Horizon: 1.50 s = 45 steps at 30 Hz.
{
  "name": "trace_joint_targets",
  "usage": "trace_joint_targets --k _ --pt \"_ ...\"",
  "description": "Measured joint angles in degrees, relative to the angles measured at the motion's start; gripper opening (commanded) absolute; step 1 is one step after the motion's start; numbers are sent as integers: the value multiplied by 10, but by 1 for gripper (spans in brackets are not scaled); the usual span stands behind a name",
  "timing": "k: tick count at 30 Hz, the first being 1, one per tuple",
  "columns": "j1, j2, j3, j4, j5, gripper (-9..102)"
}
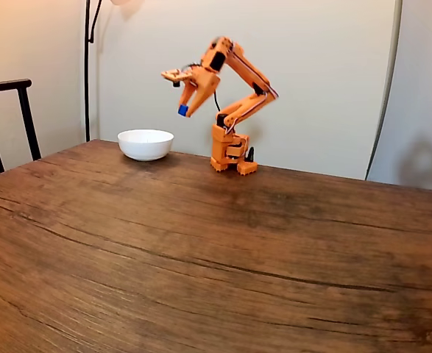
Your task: Grasp the cube and drop it in the bowl
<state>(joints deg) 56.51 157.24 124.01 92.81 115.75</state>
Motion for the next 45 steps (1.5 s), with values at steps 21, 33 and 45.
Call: trace_joint_targets --k 21,33,45 --pt "235 -20 105 -238 -11 2" --pt "328 -306 17 -312 69 2" --pt "334 -509 -91 -345 144 30"
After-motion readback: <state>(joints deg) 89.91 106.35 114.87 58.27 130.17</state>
